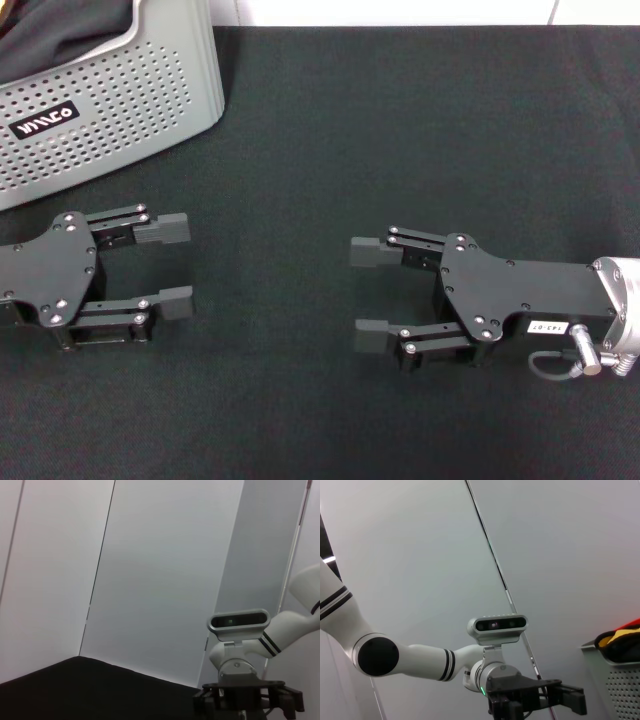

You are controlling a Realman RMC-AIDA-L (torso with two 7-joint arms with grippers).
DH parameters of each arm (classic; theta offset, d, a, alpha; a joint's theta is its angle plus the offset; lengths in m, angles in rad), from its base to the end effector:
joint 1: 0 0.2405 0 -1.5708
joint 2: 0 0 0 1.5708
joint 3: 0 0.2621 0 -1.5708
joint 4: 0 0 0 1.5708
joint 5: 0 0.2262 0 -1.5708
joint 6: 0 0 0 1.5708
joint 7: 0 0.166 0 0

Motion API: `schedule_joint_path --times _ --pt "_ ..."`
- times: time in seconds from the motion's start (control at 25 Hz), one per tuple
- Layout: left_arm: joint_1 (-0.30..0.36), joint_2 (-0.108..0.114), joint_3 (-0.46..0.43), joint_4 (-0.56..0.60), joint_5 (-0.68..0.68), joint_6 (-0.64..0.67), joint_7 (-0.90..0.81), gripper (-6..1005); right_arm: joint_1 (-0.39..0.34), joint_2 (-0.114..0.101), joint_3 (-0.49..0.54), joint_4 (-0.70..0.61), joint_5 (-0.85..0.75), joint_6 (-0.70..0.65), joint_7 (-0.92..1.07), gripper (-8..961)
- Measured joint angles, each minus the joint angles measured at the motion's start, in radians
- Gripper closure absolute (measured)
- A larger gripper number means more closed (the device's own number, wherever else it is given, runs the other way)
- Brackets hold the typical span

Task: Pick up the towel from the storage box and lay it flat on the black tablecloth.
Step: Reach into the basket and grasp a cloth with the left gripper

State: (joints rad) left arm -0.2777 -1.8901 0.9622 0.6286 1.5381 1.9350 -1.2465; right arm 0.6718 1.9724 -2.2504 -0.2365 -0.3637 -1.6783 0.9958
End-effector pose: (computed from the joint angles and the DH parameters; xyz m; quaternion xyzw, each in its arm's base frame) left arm -0.2919 0.2627 0.0515 -0.9197 -0.1415 -0.3613 0.0602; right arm 0.1833 0.2961 -0.0840 0.8968 -0.1156 -0.4215 0.0683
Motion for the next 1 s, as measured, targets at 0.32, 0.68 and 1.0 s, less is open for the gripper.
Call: schedule_joint_path --times 0.32,0.68,1.0 --pt "0.001 0.000 -0.003 0.001 0.001 0.003 -0.007 222 -0.008 0.003 0.003 0.000 -0.002 0.000 -0.007 89" --pt "0.003 -0.102 -0.225 0.266 -0.044 -0.007 -0.325 233 -0.040 0.003 0.055 0.017 -0.001 0.026 -0.051 96" --pt "0.051 -0.206 -0.258 1.027 0.137 -0.310 -0.755 242 -0.085 0.009 0.124 0.080 0.006 0.050 -0.100 102"
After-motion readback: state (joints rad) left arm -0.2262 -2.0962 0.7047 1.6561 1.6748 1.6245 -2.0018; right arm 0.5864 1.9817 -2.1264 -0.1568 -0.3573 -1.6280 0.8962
